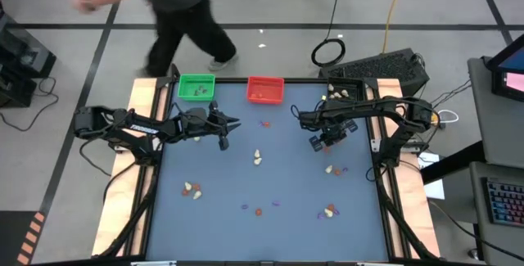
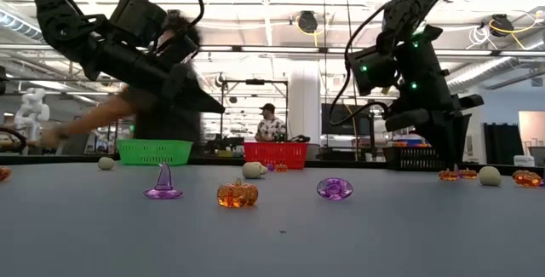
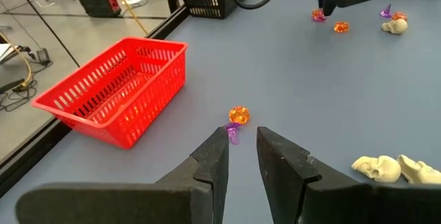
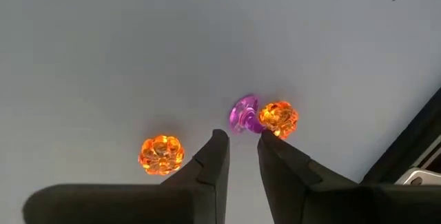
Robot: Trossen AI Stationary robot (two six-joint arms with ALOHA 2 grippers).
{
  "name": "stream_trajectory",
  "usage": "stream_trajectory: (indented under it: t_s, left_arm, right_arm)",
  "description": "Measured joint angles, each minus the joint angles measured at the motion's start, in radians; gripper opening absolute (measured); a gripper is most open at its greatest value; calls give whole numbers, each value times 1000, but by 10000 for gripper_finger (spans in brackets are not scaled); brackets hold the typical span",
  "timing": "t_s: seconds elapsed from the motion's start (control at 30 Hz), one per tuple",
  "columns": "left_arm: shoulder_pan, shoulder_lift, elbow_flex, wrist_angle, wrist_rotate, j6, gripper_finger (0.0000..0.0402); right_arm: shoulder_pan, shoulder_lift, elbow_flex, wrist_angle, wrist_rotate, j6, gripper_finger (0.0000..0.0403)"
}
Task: Sort Halloween decoration
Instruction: Put the purple witch hat toy into the green bin
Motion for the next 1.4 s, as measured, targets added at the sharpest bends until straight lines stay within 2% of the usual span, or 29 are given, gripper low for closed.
stream_trajectory:
  t_s: [0.5,0.77,1.07,1.4]
  left_arm:
    - [0,0,0,-2,0,0,84]
    - [0,0,0,-3,0,0,84]
    - [0,0,0,-3,-1,0,84]
    - [0,0,0,-2,-1,0,84]
  right_arm:
    - [0,0,0,-27,24,26,70]
    - [-1,0,-54,43,12,26,69]
    - [-3,-1,-88,62,23,2,6]
    - [16,-28,-84,80,30,-27,1]
